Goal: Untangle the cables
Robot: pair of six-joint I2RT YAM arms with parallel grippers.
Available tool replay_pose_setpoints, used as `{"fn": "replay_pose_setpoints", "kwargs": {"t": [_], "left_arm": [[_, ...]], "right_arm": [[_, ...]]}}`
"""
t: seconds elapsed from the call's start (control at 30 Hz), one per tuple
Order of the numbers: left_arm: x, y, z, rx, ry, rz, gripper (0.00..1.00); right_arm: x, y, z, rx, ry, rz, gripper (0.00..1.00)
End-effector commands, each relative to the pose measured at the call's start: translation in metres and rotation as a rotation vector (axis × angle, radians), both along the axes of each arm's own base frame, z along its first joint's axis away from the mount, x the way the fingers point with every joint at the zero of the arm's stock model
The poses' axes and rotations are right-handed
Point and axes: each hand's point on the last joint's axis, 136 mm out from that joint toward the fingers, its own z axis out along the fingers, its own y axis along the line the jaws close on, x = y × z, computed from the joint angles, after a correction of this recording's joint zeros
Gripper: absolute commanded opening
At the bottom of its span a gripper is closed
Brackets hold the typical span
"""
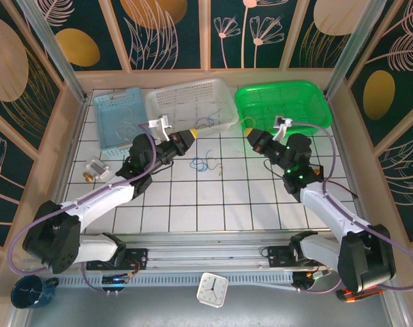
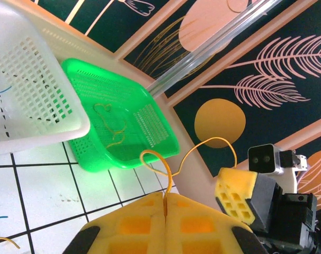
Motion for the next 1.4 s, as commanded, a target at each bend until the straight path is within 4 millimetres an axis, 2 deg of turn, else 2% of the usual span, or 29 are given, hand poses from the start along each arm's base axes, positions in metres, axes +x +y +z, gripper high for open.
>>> {"fn": "replay_pose_setpoints", "kwargs": {"t": [0.0,0.27,0.43,0.5,0.6,0.8,0.97,1.1,1.27,1.33,1.37], "left_arm": [[-0.003,0.003,0.007,-0.007,-0.033,0.012,0.00],[-0.003,0.003,0.009,-0.022,-0.040,0.012,0.00],[-0.004,-0.004,0.015,-0.044,-0.068,-0.025,0.00],[-0.005,-0.009,0.019,-0.053,-0.082,-0.052,0.17],[-0.004,-0.012,0.021,-0.052,-0.093,-0.065,0.36],[-0.001,-0.012,0.017,-0.031,-0.088,-0.056,0.56],[0.000,-0.012,0.010,-0.016,-0.075,-0.051,0.73],[0.000,-0.010,0.006,-0.006,-0.067,-0.044,0.83],[0.000,-0.010,0.004,-0.001,-0.057,-0.043,0.90],[-0.001,-0.009,0.003,0.001,-0.054,-0.040,0.92],[-0.001,-0.009,0.003,0.002,-0.053,-0.040,0.93]], "right_arm": [[0.001,-0.010,0.011,-0.022,-0.036,-0.011,0.00],[0.019,-0.035,0.027,-0.025,-0.071,-0.103,0.00],[0.033,-0.035,0.035,-0.012,-0.096,-0.093,0.00],[0.042,-0.034,0.041,-0.013,-0.112,-0.096,0.00],[0.059,-0.038,0.051,-0.025,-0.141,-0.121,0.00],[0.103,-0.063,0.057,-0.042,-0.164,-0.215,0.00],[0.144,-0.095,0.042,-0.060,-0.141,-0.319,0.00],[0.177,-0.117,0.023,-0.063,-0.112,-0.375,0.00],[0.214,-0.128,-0.012,-0.083,-0.029,-0.377,0.00],[0.227,-0.128,-0.028,-0.099,0.016,-0.354,0.20],[0.231,-0.127,-0.034,-0.105,0.034,-0.338,0.36]]}}
